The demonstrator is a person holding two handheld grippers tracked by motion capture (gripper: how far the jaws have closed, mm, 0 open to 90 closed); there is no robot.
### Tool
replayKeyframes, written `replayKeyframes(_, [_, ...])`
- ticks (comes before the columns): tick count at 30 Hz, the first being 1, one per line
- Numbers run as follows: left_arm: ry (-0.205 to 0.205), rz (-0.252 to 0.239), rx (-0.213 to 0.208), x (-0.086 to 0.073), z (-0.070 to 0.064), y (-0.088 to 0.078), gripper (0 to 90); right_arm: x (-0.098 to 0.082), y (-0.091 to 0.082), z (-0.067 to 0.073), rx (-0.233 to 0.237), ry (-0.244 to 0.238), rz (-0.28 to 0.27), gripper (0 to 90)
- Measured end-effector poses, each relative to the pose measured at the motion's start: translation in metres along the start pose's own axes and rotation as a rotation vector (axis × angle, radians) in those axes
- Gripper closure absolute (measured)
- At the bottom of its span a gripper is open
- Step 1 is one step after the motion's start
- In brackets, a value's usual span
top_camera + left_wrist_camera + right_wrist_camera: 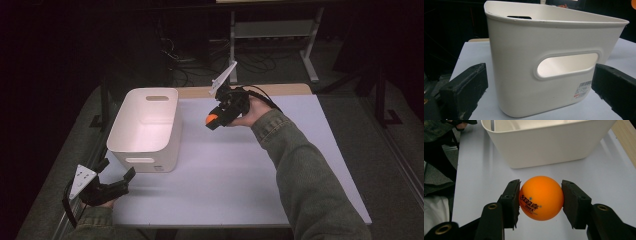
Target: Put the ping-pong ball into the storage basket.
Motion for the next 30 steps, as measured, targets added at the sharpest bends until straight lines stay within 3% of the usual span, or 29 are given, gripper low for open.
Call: replayKeyframes(30, [-0.007, -0.007, -0.011, 0.0, 0.001, -0.001, 0.0, 0.054, 0.007, 0.001, 0.001, -0.082, 0.009, 49.8])
Point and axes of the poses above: each handheld gripper's, and its own axes: y roughly forward along the jaws, x roughly out of its top, z roughly to its left, the point moved 2 cm from there along y, roughly forward along the jaws, and after that the axes turned 12 degrees about z, right-handed, at the moved point
